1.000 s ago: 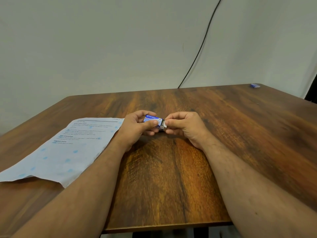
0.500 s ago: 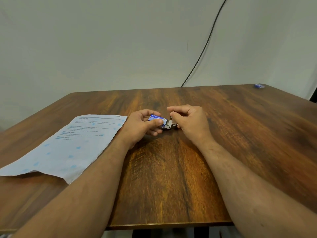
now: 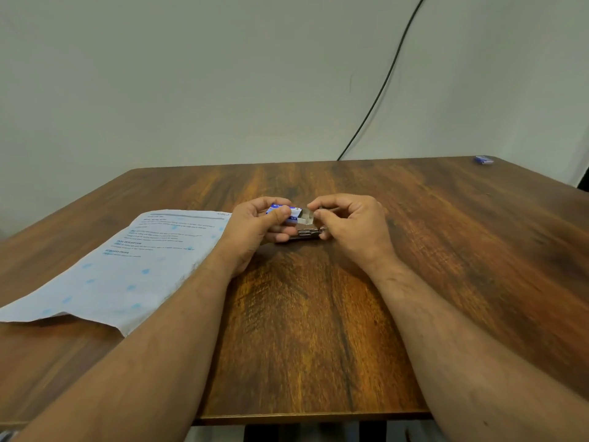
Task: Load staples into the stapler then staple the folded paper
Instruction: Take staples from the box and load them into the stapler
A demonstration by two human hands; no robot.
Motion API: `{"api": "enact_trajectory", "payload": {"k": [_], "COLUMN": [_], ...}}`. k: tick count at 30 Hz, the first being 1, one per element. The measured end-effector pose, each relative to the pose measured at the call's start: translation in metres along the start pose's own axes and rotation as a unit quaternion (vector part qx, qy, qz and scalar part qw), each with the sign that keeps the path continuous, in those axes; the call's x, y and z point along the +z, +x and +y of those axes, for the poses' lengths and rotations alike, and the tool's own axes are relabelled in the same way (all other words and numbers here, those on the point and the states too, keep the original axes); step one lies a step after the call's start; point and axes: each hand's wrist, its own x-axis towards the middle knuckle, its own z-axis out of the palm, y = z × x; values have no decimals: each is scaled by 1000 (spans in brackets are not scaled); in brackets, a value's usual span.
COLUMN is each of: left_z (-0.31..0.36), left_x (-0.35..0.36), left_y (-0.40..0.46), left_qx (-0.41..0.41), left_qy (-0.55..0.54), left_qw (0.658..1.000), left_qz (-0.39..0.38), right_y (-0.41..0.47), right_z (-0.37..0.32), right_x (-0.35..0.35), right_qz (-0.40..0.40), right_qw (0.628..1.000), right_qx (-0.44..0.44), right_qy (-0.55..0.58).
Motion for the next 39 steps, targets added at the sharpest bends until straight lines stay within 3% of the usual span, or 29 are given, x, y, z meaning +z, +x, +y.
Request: {"api": "enact_trajectory", "payload": {"k": [6,14,25,33,39], "left_z": [1,-5,-6,-6,-5], "left_x": [0,3,1,1,1], "left_y": [0,3,4,4,3], "left_qx": [-4,-6,0,-6,-12], "left_qy": [2,105,80,92,110], "left_qw": [1000,994,997,995,993], "left_qz": [-3,-33,-22,-31,-42], "right_y": [2,4,3,2,4], "right_z": [4,3,5,4,4], "right_x": [1,3,-2,-2,-4], "right_qz": [6,35,-30,-58,-110], "right_qw": [1000,997,994,981,974], "right_qx": [-15,-42,-12,-61,-36], "right_qy": [-18,-49,-105,-174,-195]}}
